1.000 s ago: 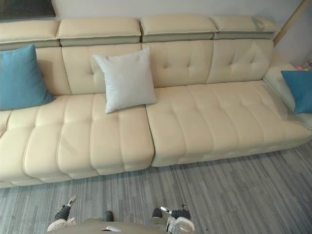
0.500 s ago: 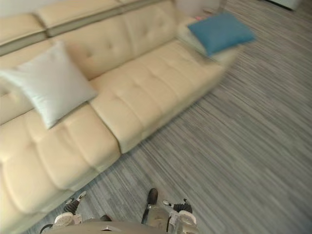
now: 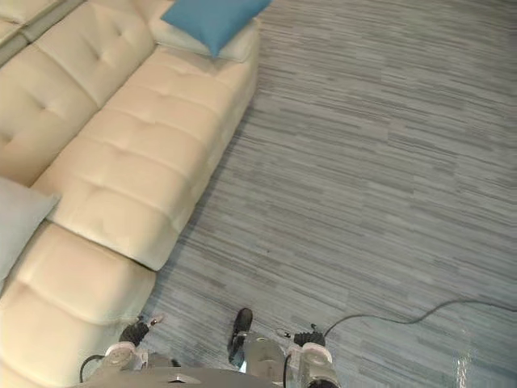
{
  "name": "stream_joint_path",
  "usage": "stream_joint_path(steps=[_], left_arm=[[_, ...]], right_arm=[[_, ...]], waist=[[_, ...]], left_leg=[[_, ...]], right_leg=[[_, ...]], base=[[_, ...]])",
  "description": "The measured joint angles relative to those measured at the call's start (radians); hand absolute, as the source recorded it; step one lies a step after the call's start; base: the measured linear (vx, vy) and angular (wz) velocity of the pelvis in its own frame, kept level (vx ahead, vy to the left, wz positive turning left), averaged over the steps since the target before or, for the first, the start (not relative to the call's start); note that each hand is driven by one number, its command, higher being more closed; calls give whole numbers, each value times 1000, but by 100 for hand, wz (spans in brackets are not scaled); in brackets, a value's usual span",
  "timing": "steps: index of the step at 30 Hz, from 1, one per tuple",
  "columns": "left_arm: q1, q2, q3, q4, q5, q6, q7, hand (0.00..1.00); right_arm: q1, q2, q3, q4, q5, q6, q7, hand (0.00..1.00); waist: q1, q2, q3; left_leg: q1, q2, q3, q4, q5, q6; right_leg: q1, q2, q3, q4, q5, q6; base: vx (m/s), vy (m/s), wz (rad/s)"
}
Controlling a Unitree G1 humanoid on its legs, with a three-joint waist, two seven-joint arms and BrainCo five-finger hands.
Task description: Pick up cushions and gather them together orderly.
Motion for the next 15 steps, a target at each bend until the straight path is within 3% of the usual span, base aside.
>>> stream_joint_path(steps=[2, 6, 9, 10, 12, 13, 14, 15], left_arm=[[1, -5, -4, -25, -1, -7, -1, 0], [7, -20, 4, -73, -4, -8, -1, 0], [5, -25, 20, -83, -5, -9, -2, 0], [7, -32, 31, -74, -6, -8, -2, 0], [7, -25, 35, -77, -6, -11, -3, 0], [9, -15, 37, -84, -7, -11, -8, 0], [14, -12, 44, -88, -12, -11, -10, 0], [22, -9, 37, -85, -12, -12, -10, 0]], right_arm=[[8, 0, 0, -4, -1, 0, -7, 0], [48, 27, 1, -70, 0, -3, -7, 0], [60, 49, 4, -103, 3, -4, -7, 0], [58, 51, 0, -104, 2, -4, -7, 0], [61, 53, -2, -103, 2, -3, -7, 0], [77, 64, -7, -102, 5, -3, -6, 0], [93, 66, -7, -97, 3, -1, -5, 0], [96, 71, -5, -93, -3, 0, -4, 0]], waist=[[16, -5, 10], [42, 2, 13], [59, 1, 9], [71, 7, -6], [74, -11, -9], [75, -39, -17], [81, -48, -28], [88, -64, -50]], left_leg=[[-55, -30, -58, -7, -17, 2], [-166, -38, -73, -86, 9, 22], [-179, -40, -78, -244, 72, 25], [-174, -44, -64, -275, 101, 29], [-175, -54, -58, -252, 100, 30], [-173, -82, -62, -223, 94, 38], [-167, -104, -68, -193, 79, 58], [-146, -131, -54, -203, 68, 76]], right_leg=[[44, 3, 39, 5, -9, -3], [79, 2, 120, 13, -28, 10], [81, 13, 187, -3, -31, 15], [71, 19, 213, 23, -44, 40], [49, -13, 213, 149, -92, 59], [64, -44, 228, 172, -167, 92], [63, -63, 257, 195, -222, 118], [46, -92, 269, 279, -247, 138]], base=[[76, 58, -78], [94, 110, -71], [162, 202, -104], [187, 146, -102], [239, 150, -55], [326, 199, -27], [327, 225, -46], [327, 225, -54]])
